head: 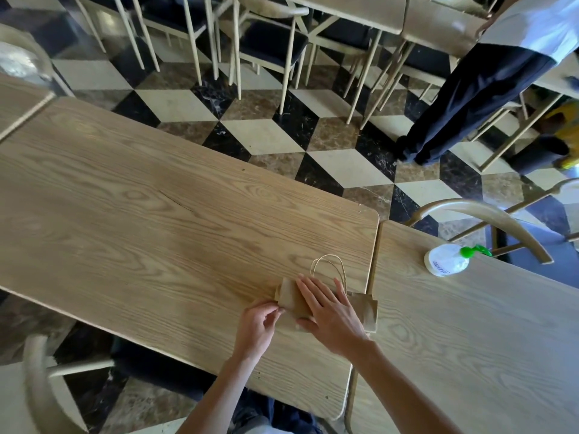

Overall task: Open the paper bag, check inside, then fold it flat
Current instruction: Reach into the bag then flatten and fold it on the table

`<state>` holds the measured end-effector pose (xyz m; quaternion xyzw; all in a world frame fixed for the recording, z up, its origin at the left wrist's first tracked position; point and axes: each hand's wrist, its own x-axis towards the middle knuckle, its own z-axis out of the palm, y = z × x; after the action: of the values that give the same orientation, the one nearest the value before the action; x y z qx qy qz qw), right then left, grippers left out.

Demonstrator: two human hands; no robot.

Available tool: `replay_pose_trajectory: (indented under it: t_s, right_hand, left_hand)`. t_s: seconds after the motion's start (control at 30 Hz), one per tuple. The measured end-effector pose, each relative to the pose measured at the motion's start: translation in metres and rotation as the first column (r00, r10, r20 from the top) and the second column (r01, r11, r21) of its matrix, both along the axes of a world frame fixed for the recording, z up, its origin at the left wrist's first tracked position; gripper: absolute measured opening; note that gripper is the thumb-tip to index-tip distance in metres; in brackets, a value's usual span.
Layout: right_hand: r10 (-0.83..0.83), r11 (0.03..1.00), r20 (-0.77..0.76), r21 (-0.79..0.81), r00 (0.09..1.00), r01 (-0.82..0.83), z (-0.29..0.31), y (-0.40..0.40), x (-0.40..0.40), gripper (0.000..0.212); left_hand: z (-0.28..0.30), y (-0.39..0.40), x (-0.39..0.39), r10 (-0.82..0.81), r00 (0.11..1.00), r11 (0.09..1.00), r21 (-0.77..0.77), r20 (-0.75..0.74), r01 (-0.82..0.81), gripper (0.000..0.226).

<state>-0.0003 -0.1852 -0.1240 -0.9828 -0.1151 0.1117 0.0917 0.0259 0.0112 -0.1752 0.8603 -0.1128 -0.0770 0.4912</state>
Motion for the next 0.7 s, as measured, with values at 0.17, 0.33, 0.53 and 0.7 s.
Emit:
replay_pose_trajectory:
  t_s: [0.17, 0.33, 0.53, 0.7]
  right_hand:
    - [-0.030, 0.997, 0.029, -0.064, 0.999, 0.031, -0.002, 0.005, -0.008, 0.078]
    - [-0.027, 0.999, 0.076, -0.045, 0.997, 0.031, -0.007, 0.017, -0.014, 0.071]
    - [-0.197, 0.963, 0.161, 0.216, 0.967, 0.160, -0.003, 0.003, -0.018, 0.055]
    - [-0.603, 0.795, 0.250, 0.114, 0.757, 0.595, -0.008, -0.003, -0.021, 0.049]
  left_hand:
    - [0.012, 0.004, 0.014, 0.133, 0.906, 0.971, -0.131, -0.401, -0.201, 0.032]
    - [0.035, -0.012, 0.032, 0.115, 0.885, 0.978, -0.103, -0.450, -0.179, 0.050]
    - [0.027, -0.040, 0.028, 0.121, 0.965, 0.989, 0.106, -0.231, -0.098, 0.022]
    - [0.026, -0.047, 0.018, 0.203, 0.976, 0.967, 0.173, -0.079, -0.187, 0.021]
